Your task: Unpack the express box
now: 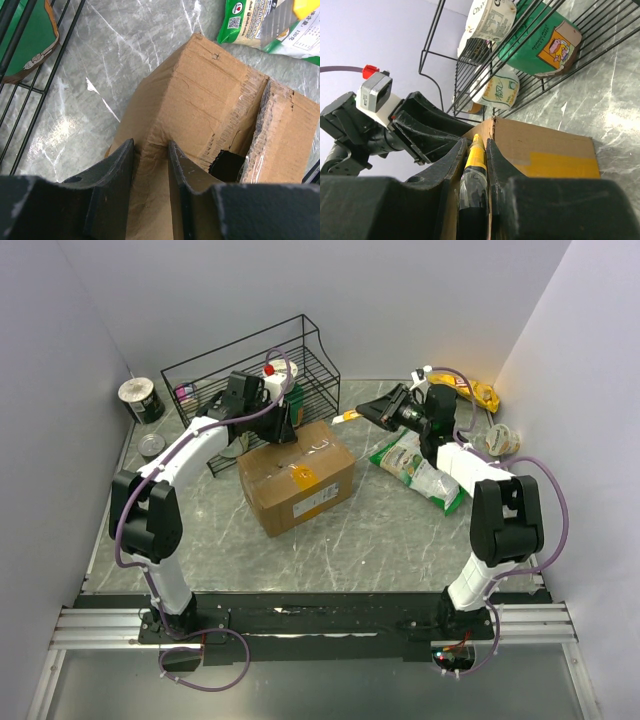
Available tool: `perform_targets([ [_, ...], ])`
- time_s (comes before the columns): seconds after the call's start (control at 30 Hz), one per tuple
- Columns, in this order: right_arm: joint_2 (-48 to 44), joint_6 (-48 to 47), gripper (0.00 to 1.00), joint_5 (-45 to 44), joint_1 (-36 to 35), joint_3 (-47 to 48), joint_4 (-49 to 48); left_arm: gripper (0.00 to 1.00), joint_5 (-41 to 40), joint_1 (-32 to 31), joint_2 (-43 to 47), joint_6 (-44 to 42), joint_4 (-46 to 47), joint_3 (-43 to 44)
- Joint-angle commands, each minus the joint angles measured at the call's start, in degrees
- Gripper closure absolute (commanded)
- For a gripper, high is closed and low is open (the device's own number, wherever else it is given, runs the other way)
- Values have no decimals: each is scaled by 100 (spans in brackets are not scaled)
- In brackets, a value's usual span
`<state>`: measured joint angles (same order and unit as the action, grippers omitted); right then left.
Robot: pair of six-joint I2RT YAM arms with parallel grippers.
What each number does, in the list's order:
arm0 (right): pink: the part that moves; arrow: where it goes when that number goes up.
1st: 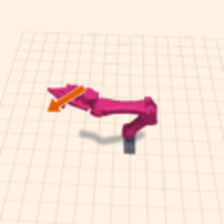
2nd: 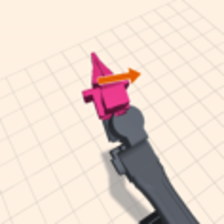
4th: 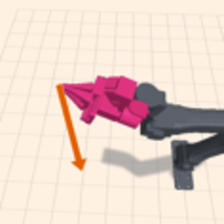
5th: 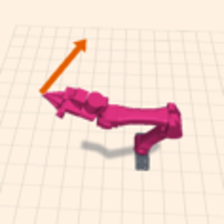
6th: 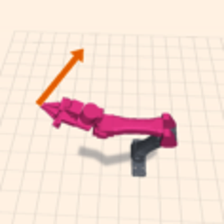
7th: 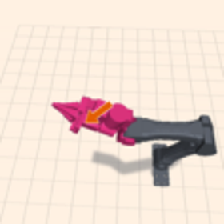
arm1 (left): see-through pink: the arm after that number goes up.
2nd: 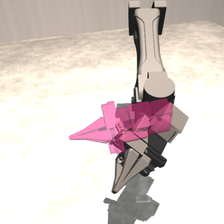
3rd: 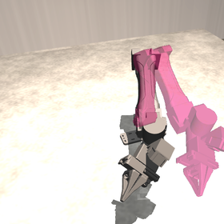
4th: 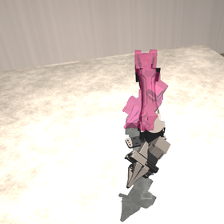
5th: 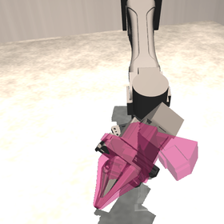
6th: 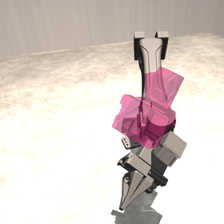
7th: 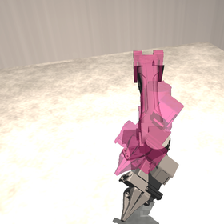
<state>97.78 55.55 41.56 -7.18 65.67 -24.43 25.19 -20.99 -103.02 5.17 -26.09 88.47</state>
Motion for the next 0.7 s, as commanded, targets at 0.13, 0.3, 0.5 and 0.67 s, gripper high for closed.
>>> perform_targets([
  [0.13, 163, -255, 100, -87, -20, 289, -124, 99, 3, -151, -289, -51, -468, 48],
  [0.3, 145, -361, 100, -104, -55, 227, -62, 99, -5, -151, -324, -34, -476, 74],
  [0.5, 101, -492, 100, -122, -64, 104, -36, 99, 3, -151, -341, -34, -476, 66],
  [0.67, 75, -510, 100, -78, -73, 25, -27, 99, -40, -151, -359, -7, -459, 83],
])
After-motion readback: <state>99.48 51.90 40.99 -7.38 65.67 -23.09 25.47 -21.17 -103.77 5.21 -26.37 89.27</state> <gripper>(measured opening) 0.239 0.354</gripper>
